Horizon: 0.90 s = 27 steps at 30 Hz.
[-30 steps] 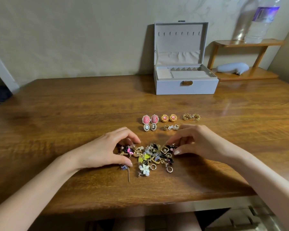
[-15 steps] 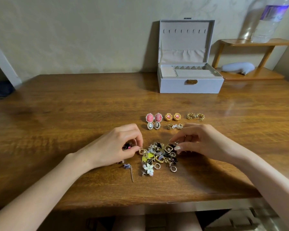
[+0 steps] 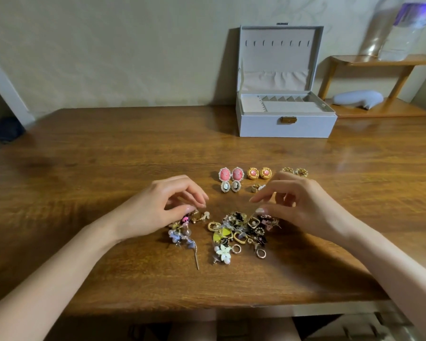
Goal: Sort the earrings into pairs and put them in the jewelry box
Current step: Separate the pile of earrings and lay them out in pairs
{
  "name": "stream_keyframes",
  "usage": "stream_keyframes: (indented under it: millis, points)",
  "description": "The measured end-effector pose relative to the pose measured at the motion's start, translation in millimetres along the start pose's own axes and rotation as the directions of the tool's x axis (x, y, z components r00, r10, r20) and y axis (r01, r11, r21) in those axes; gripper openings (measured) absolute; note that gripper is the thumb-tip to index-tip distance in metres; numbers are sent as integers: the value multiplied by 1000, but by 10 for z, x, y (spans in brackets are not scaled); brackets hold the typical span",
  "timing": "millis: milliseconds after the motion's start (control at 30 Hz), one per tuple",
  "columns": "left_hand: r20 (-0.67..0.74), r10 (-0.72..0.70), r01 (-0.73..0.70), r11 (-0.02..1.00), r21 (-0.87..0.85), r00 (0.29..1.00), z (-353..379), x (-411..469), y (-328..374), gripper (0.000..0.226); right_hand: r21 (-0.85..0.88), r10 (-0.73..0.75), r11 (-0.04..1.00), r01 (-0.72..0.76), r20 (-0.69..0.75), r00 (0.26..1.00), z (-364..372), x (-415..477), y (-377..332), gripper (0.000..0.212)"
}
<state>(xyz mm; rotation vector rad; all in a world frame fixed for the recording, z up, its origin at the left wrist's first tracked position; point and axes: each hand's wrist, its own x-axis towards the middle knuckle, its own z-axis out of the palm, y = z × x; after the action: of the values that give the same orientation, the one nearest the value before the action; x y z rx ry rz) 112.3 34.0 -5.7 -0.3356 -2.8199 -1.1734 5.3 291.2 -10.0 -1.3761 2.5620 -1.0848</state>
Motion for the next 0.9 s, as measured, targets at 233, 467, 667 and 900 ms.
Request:
stream_keyframes:
  millis: [233,467,667,900]
  points:
    - [32,42,-41,999,-19,999,-56,-54,-75,4,-67,-109,991,118,128,986,101,124,-36,22]
    - [297,-41,-7,988,157,954,-54,-118,-119,24,-75,-88,991,107,220,971,123,114,-14,25]
    - [253,-25,-26,980,196,967,-9,-122,-116,15,-14,-100,995,103,169,980,129,110,3,16]
    - [157,12,-22,998,61,987,-41,-108,-81,22,144,-86,987,75,72,994,72,98,-30,12]
